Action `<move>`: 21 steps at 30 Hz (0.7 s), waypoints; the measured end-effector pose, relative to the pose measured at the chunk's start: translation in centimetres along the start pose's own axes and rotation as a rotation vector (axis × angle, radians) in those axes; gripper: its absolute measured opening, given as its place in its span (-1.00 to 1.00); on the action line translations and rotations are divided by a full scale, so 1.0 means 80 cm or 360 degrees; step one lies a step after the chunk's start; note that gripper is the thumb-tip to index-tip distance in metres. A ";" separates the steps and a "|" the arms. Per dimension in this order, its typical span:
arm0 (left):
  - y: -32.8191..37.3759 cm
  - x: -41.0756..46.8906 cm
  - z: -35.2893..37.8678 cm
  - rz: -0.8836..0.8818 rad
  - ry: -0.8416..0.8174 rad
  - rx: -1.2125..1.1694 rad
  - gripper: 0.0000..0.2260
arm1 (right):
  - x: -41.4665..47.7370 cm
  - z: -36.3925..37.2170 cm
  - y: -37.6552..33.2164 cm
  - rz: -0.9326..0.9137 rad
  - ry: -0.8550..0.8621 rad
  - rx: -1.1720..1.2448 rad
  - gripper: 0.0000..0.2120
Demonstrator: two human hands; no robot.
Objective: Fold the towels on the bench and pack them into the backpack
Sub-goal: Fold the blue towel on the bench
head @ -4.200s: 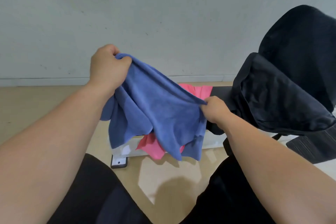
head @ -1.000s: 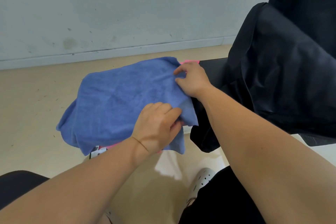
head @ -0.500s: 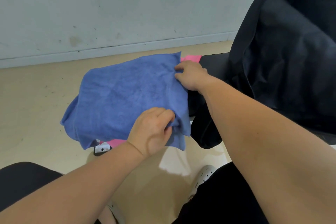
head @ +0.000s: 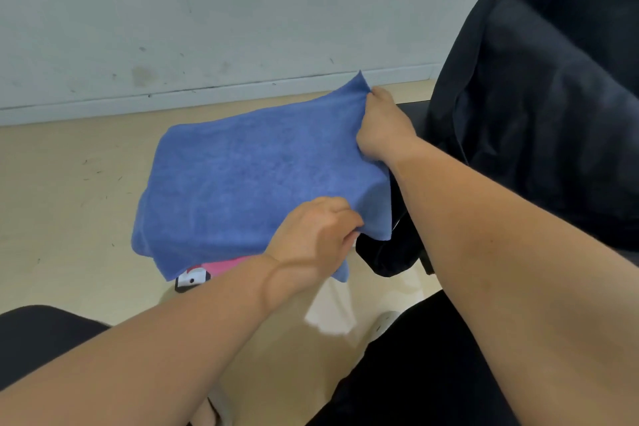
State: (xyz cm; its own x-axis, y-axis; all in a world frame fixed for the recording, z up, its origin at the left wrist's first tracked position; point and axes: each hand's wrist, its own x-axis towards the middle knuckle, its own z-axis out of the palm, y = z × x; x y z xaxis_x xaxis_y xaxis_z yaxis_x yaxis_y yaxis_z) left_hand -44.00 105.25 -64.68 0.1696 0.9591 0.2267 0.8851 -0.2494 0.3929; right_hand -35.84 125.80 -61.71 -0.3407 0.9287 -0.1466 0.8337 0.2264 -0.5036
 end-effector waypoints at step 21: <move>-0.260 -0.196 -0.095 -0.2196 0.0690 -0.0775 -0.80 | -0.130 0.221 -0.237 -0.0834 -0.0371 -0.0833 -0.32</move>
State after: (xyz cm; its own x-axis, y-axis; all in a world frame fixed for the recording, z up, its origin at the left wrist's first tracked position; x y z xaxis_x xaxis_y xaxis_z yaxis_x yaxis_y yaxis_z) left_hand -68.35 94.36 -69.64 -0.8555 0.3822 -0.3493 0.0023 0.6773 0.7357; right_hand -55.78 106.64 -65.71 -0.7816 0.5891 -0.2050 0.6153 0.7822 -0.0977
